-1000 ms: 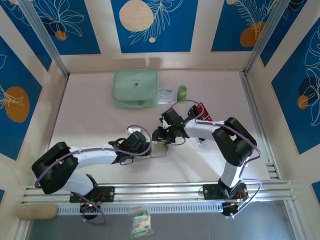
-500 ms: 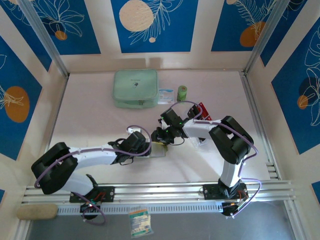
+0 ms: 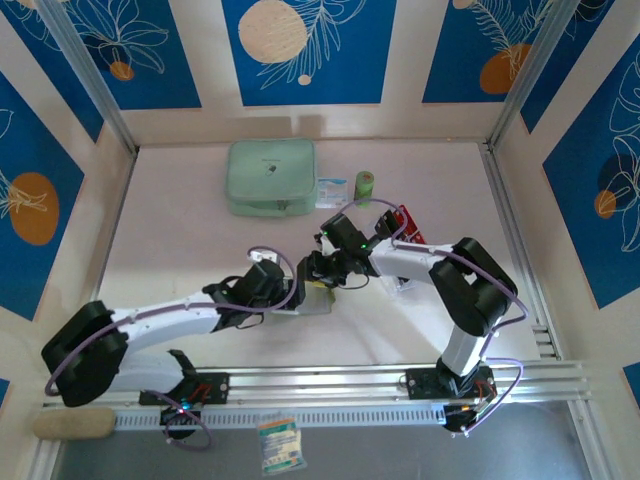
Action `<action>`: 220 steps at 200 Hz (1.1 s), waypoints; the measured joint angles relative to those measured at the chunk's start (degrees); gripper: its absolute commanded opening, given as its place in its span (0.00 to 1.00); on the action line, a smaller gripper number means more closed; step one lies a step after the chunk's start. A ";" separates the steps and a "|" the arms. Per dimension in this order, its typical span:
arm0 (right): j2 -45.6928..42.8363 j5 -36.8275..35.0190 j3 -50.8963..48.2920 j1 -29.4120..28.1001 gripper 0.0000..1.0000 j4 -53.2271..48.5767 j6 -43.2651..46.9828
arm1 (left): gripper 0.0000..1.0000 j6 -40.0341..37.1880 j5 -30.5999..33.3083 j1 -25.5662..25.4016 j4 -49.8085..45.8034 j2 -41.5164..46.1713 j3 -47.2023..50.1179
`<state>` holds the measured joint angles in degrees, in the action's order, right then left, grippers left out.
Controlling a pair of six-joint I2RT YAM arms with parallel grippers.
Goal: Put the credit cards into the card holder
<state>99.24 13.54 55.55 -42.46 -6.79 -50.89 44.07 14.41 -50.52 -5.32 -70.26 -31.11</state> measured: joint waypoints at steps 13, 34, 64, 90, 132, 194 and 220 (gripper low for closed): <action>-0.07 -0.04 0.39 -0.35 0.53 0.04 -0.50 | 0.99 -0.07 0.24 0.02 -1.55 2.69 0.00; -0.04 -0.17 1.18 -1.03 0.56 0.22 -1.53 | 0.99 -0.07 0.96 0.20 -3.32 7.17 0.33; 1.51 -0.15 4.22 -2.75 0.58 0.42 -2.80 | 1.00 0.31 2.69 0.79 -5.66 12.50 1.60; 4.90 0.07 6.91 -4.22 0.59 1.42 -3.87 | 1.00 0.66 3.89 1.20 -7.28 14.84 2.78; 9.73 1.05 8.94 -5.35 0.59 3.02 -5.70 | 0.99 1.07 4.31 1.40 -8.52 16.39 4.26; 10.60 1.53 8.83 -5.31 0.58 4.33 -7.76 | 1.00 2.12 4.31 1.66 -7.10 15.98 5.46; 10.60 1.55 8.31 -5.31 0.58 5.35 -8.63 | 0.99 2.12 4.24 1.66 -5.70 13.16 5.90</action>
<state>109.84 15.09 63.86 -47.77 -1.43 -59.53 46.19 18.65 -48.86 -11.03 -57.10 -25.21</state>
